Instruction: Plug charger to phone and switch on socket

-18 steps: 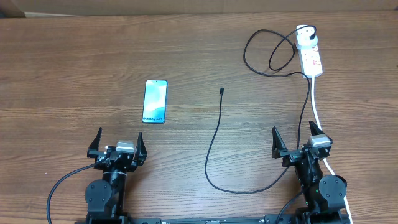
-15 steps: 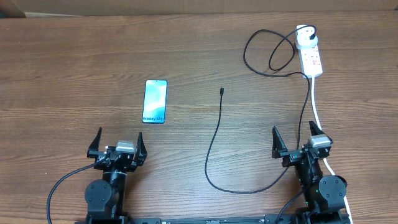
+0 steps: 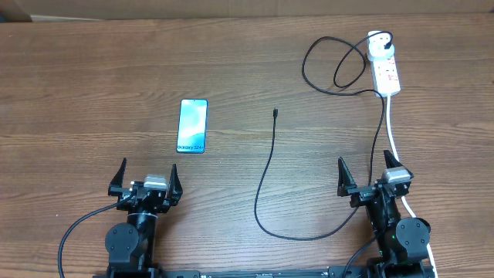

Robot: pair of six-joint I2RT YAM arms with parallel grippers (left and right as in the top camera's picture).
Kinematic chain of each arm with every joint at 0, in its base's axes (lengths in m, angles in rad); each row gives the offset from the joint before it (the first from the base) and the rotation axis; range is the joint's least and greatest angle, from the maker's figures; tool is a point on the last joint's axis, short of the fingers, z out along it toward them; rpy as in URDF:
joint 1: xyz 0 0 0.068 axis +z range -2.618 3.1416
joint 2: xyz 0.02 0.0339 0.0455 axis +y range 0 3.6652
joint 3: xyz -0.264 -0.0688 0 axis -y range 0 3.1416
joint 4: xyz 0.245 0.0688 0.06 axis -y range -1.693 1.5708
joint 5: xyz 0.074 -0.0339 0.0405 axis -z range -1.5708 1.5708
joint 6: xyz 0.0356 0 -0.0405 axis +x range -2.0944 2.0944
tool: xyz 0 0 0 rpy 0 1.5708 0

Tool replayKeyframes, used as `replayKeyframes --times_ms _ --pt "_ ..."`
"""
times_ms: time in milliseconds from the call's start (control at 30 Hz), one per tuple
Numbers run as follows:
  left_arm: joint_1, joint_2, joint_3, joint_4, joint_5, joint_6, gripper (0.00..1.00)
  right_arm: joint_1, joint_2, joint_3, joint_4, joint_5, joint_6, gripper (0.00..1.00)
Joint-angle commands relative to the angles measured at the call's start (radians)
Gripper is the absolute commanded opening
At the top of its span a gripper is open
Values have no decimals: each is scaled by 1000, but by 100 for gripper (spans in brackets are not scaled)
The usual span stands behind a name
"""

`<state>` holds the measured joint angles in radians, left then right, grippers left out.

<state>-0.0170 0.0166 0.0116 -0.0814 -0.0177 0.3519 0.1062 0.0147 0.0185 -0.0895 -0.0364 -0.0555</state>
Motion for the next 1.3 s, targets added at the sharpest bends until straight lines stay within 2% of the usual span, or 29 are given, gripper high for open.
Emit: replayKeyframes --times_ms 0,1067,1167,1267 --pt "10 -12 -7 5 11 22 99 6 -12 -10 6 10 2 100" --pt "10 -12 -7 6 8 24 100 6 -12 -10 6 10 2 100" --pt "10 -12 -7 6 1 100 100 6 -12 -10 6 9 2 100" --pt "10 -12 -7 5 10 112 100 6 -12 -10 6 10 2 100"
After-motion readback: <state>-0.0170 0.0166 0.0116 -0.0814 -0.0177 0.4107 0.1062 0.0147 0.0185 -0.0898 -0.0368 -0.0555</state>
